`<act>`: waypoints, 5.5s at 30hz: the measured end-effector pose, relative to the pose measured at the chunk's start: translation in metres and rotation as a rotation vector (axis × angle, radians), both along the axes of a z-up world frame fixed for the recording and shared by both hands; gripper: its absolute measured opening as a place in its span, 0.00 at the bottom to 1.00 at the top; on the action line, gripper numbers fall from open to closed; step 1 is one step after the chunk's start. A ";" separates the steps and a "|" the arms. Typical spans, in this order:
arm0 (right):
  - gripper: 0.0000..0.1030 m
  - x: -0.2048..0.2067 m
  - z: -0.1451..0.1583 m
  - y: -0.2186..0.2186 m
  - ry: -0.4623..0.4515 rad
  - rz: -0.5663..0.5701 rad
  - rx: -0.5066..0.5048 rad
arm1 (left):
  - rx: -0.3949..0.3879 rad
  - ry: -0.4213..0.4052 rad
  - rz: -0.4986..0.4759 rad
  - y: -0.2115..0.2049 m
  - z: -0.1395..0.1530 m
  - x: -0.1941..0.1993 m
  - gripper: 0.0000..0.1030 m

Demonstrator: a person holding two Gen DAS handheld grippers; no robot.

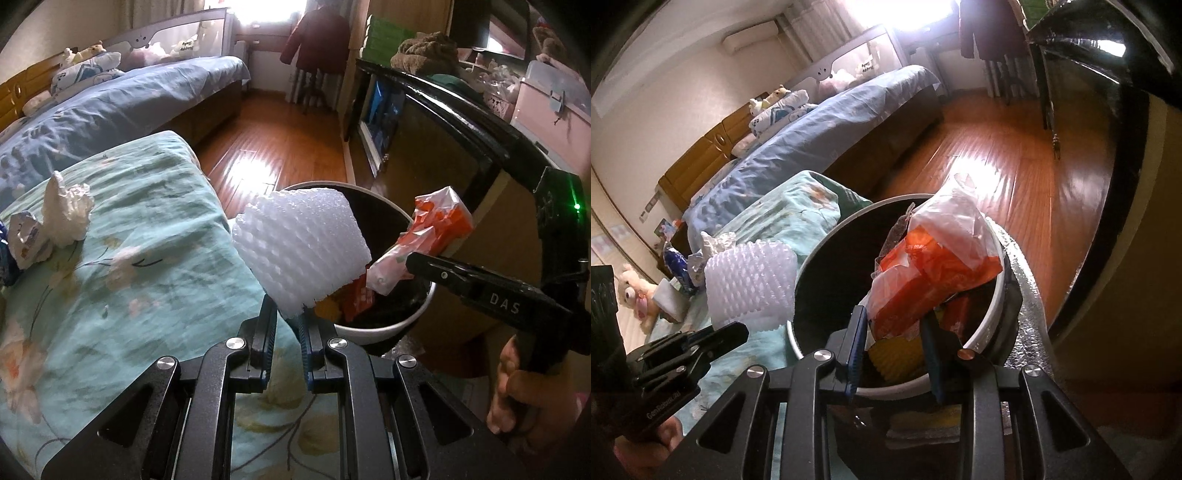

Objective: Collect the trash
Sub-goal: 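Carry both items over the bin and open both tools to drop them, then move both tools back from the bin toward the remaining trash on the bed, then grasp the white foam block with left tool while right tool grasps the crumpled tissue, then carry the foam block with left tool toward the bin while right tool carries the tissue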

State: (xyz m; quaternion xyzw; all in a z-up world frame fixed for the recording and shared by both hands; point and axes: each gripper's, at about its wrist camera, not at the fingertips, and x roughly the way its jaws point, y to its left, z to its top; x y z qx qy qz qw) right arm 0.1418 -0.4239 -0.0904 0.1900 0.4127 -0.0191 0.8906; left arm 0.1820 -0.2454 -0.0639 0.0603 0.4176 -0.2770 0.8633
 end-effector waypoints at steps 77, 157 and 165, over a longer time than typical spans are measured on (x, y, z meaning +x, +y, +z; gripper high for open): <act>0.87 0.077 -0.001 0.200 -0.019 0.337 0.045 | -0.090 -0.018 0.608 0.266 -0.009 0.007 0.61; 0.28 0.034 0.007 0.151 -0.070 0.221 0.090 | -0.139 -0.022 0.387 0.220 -0.004 -0.019 0.29; 0.28 0.030 0.008 0.152 -0.077 0.222 0.099 | -0.135 -0.045 0.406 0.230 -0.001 -0.031 0.50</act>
